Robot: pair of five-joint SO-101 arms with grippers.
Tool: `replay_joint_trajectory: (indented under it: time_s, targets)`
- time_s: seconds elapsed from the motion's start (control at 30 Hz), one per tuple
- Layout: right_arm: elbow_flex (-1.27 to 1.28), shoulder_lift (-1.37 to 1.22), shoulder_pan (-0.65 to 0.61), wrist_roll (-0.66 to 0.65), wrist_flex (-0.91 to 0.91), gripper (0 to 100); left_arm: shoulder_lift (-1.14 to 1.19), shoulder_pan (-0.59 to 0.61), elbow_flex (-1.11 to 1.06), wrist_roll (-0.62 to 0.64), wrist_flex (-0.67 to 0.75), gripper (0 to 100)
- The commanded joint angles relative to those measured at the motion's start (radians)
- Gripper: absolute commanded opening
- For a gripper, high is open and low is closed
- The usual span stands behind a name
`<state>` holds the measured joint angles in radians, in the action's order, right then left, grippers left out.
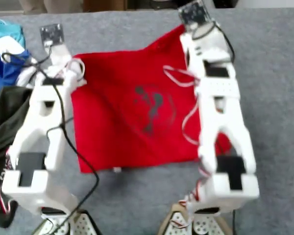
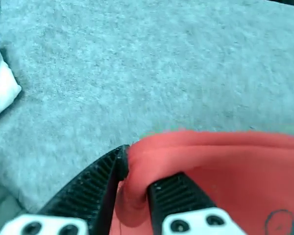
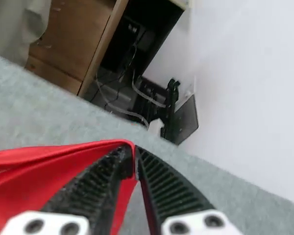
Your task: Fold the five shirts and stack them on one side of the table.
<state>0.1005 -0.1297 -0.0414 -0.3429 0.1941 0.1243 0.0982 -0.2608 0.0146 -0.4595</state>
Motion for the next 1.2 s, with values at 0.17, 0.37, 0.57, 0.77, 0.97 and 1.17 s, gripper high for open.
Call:
replay_joint_trajectory:
  time_s: [0.17, 0.37, 0.57, 0.77, 0.97, 1.17]
  targets:
    - [-0.561, -0.291, 0.007, 0.002, 0.035, 0.5, 0.105, 0.055, 0.304, 0.000, -0.049, 2]
    - [-0.923, -0.547, 0.007, 0.002, 0.092, 0.5, 0.156, 0.061, 0.345, -0.009, -0.048, 2]
    - [-1.237, -0.777, 0.007, 0.000, 0.115, 0.5, 0.162, 0.071, 0.359, -0.057, -0.041, 2]
    - [-1.469, -0.911, -0.002, 0.000, 0.115, 0.5, 0.162, 0.126, 0.474, -0.049, -0.041, 2]
    - [-1.583, -0.932, -0.042, 0.000, 0.115, 0.5, 0.162, 0.157, 0.540, -0.049, -0.048, 2]
    - [-1.580, -0.937, -0.074, 0.000, 0.281, 0.5, 0.163, 0.149, 0.448, -0.055, -0.048, 2]
